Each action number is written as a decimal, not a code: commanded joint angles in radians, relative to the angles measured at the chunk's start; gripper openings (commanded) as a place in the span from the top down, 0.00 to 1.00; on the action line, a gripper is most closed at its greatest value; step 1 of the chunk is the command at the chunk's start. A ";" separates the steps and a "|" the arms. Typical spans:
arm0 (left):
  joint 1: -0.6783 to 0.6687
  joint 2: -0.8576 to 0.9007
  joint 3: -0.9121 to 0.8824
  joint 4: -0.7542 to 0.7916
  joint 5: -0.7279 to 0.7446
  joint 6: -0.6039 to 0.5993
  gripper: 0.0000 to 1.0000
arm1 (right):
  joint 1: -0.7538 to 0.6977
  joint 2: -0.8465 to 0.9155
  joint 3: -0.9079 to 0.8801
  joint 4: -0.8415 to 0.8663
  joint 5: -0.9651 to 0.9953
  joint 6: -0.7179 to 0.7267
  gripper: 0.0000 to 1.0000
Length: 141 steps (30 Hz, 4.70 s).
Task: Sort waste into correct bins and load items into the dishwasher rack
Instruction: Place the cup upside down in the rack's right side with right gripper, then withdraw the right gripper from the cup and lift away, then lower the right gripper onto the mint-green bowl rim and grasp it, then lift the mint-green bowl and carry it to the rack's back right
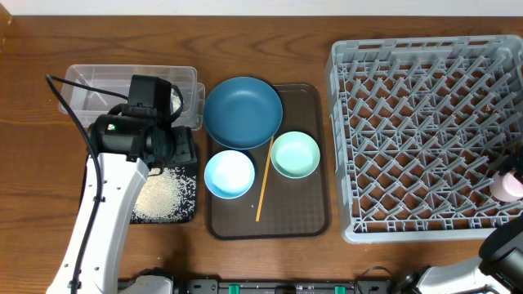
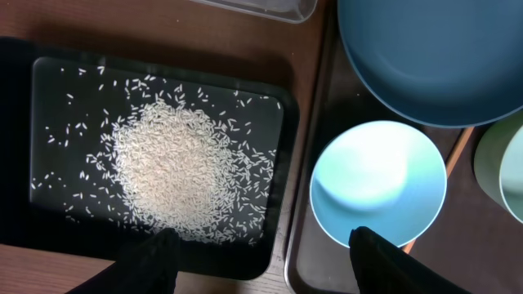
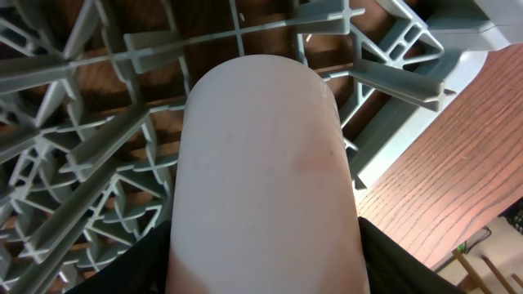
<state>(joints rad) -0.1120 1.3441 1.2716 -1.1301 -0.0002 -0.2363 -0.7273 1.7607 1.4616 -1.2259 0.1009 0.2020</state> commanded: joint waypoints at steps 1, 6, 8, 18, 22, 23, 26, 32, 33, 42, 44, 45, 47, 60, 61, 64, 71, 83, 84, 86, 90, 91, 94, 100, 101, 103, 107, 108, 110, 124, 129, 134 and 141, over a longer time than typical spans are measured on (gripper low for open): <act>0.004 -0.013 0.002 -0.006 -0.012 -0.010 0.31 | -0.008 0.002 0.022 -0.001 -0.012 0.015 0.57; 0.004 -0.012 0.002 -0.006 -0.012 -0.009 0.31 | -0.010 0.002 0.024 0.014 -0.132 0.014 0.23; 0.004 -0.012 0.002 -0.006 -0.012 -0.010 0.31 | -0.012 0.000 0.025 0.013 -0.151 0.014 0.22; 0.004 -0.012 0.002 -0.006 -0.012 -0.009 0.31 | -0.018 -0.033 0.071 -0.017 -0.202 0.014 0.15; 0.004 -0.012 0.002 -0.006 -0.012 -0.009 0.26 | -0.016 -0.082 0.101 -0.019 -0.369 -0.047 0.18; 0.004 -0.012 0.002 -0.006 -0.012 -0.009 0.24 | -0.013 -0.099 0.104 -0.015 -0.433 -0.078 0.18; 0.004 -0.012 0.002 -0.006 -0.012 -0.009 0.21 | 0.014 -0.153 0.105 -0.011 -0.634 -0.193 0.19; 0.004 -0.012 0.002 -0.010 -0.012 -0.009 0.12 | 0.197 -0.238 0.105 -0.013 -0.760 -0.318 0.20; 0.004 -0.012 0.002 -0.014 -0.012 -0.009 0.12 | 0.237 -0.245 0.105 -0.013 -0.760 -0.332 0.19; 0.074 -0.012 0.002 -0.036 -0.012 -0.013 0.10 | 0.674 -0.217 0.097 0.039 -0.628 -0.336 0.18; 0.124 -0.012 0.002 -0.037 -0.012 -0.013 0.10 | 0.758 -0.203 0.096 0.057 -0.584 -0.336 0.18; 0.151 -0.012 0.002 -0.037 -0.012 -0.013 0.10 | 0.801 -0.193 0.096 0.068 -0.563 -0.336 0.18; 0.198 -0.012 0.002 -0.037 -0.012 -0.013 0.10 | 0.873 -0.174 0.096 0.091 -0.530 -0.333 0.18; 0.268 -0.012 0.002 -0.032 -0.012 -0.013 0.09 | 1.148 0.051 0.096 0.206 -0.327 -0.205 0.20; 0.268 -0.012 0.002 -0.032 -0.012 -0.013 0.09 | 1.157 0.072 0.096 0.209 -0.293 -0.180 0.20; 0.268 -0.012 0.002 -0.032 -0.012 -0.013 0.10 | 1.176 0.129 0.096 0.211 -0.222 -0.129 0.20; 0.268 -0.012 0.002 -0.032 -0.012 -0.013 0.10 | 1.186 0.245 0.096 0.201 -0.202 -0.083 0.22; 0.268 -0.012 0.002 -0.032 -0.012 -0.013 0.09 | 1.199 0.300 0.095 0.162 -0.206 -0.072 0.65; 0.268 -0.012 0.002 -0.032 -0.012 -0.013 0.10 | 1.199 0.300 0.095 0.159 -0.206 -0.066 0.66; 0.268 -0.012 0.002 -0.032 -0.012 -0.013 0.09 | 1.200 0.300 0.094 0.154 -0.206 -0.060 0.72; 0.268 -0.012 0.002 -0.032 -0.012 -0.013 0.09 | 1.200 0.300 0.094 0.143 -0.206 -0.048 0.84; 0.268 -0.012 0.002 -0.032 -0.012 -0.013 0.09 | 1.200 0.300 0.094 0.141 -0.206 -0.048 0.87; 0.268 -0.012 0.002 -0.032 -0.012 -0.013 0.09 | 1.200 0.300 0.094 0.134 -0.205 -0.045 0.91; 0.268 -0.012 0.002 -0.032 -0.012 -0.013 0.09 | 1.200 0.300 0.094 0.130 -0.206 -0.045 0.99; 0.268 -0.012 0.002 -0.032 -0.012 -0.013 0.09 | 1.200 0.300 0.094 0.126 -0.206 -0.045 0.99; 0.268 -0.012 0.002 -0.032 -0.012 -0.013 0.09 | 1.199 0.293 0.095 0.117 -0.206 -0.045 0.99; 0.268 -0.012 0.002 -0.032 -0.012 -0.013 0.09 | 1.184 0.233 0.102 0.109 -0.202 -0.042 0.98; 0.268 -0.012 0.002 -0.032 -0.012 -0.013 0.09 | 1.176 0.205 0.103 0.113 -0.201 -0.042 0.99; 0.268 -0.012 0.002 -0.032 -0.012 -0.013 0.09 | 1.157 0.145 0.104 0.123 -0.179 -0.041 0.99; 0.268 -0.012 0.002 -0.032 -0.012 -0.013 0.09 | 0.965 -0.195 0.103 0.221 0.430 -0.037 0.99; 0.268 -0.012 0.002 -0.032 -0.012 -0.013 0.09 | 0.878 -0.197 0.103 0.275 0.678 -0.038 0.99; 0.268 -0.012 0.002 -0.032 -0.012 -0.013 0.09 | 0.804 -0.195 0.103 0.366 0.828 -0.038 0.99; 0.268 -0.012 0.002 -0.032 -0.012 -0.013 0.09 | 0.663 -0.191 0.103 0.506 0.842 -0.039 0.99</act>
<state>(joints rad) 0.1505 1.3441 1.2716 -1.1595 -0.0032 -0.2398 -0.0113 1.5700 1.5562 -0.7444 0.8749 0.1532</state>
